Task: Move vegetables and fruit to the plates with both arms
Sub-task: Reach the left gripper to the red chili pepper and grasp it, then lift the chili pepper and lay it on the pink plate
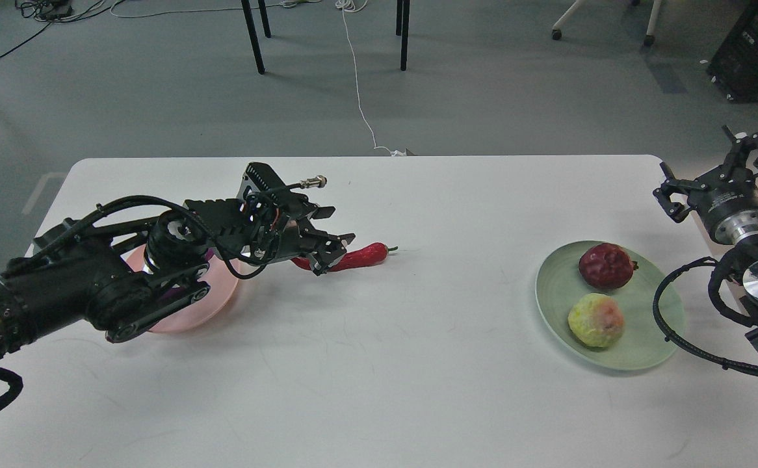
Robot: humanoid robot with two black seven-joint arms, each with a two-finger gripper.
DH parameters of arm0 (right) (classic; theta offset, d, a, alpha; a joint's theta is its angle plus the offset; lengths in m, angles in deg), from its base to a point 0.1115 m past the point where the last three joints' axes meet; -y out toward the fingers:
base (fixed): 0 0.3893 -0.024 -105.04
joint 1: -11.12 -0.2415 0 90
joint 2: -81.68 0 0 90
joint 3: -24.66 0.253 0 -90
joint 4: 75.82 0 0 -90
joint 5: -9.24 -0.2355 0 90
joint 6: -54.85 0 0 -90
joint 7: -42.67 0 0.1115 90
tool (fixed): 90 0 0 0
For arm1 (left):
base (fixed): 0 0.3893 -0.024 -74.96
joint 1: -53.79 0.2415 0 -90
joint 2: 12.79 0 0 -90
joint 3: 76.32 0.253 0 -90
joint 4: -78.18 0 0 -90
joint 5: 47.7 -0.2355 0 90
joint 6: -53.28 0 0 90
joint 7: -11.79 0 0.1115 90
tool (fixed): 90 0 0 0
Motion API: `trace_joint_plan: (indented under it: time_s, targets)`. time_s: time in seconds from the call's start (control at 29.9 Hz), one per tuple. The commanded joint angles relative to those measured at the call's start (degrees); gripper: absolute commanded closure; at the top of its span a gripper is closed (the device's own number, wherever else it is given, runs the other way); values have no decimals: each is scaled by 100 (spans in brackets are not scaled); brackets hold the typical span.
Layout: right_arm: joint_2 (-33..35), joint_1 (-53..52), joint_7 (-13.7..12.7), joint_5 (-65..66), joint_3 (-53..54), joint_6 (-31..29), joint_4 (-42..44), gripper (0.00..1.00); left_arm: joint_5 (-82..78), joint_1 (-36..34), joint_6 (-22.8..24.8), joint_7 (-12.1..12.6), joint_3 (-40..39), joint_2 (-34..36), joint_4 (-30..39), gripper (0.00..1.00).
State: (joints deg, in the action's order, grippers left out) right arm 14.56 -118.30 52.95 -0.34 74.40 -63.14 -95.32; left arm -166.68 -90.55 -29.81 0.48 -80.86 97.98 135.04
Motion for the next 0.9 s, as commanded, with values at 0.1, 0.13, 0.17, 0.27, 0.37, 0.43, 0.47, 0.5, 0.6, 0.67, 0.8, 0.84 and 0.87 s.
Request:
trace_joint_plan:
  time_s: [0.1,0.13,0.17,0.27,0.37,0.43,0.47,0.5,0.6,0.67,0.8,0.84,0.87]
  targets:
    - [-11,12,0,0,0,0,-10,1,-2,81,-23,15,190,-337,-474,44]
    - [-11,12,0,0,0,0,-10,1,-2,98,-23,6,198,-328,-492,45]
    - [-11,12,0,0,0,0,-10,1,-2,107,-23,-3,199,-319,-501,47]
    - [24,4,0,0,9,0,-1,1,-11,151,-23,-12,294,-302,-509,55]
    - [42,-14,0,0,9,0,-1,1,-11,134,-31,-29,532,-240,-544,73]
    - [42,-23,0,0,18,0,-1,1,-2,134,-31,-108,568,-240,-562,79]
    - [50,-23,0,0,9,0,-1,1,-2,134,-31,-161,568,-249,-562,81]
    - [51,-23,0,0,9,0,-1,1,-2,125,-31,-222,568,-240,-562,83]
    - [51,4,0,0,1,0,17,1,16,107,-31,-328,559,-214,-519,89]
    - [68,21,9,0,0,0,17,1,33,90,-31,-354,524,-100,-466,90]
    - [94,30,0,0,0,0,34,1,77,28,-66,-363,410,321,104,91]
    - [94,21,9,0,0,0,34,1,112,28,-136,-372,331,523,332,91]
    - [121,21,0,0,0,0,34,1,173,28,-189,-372,217,751,543,91]
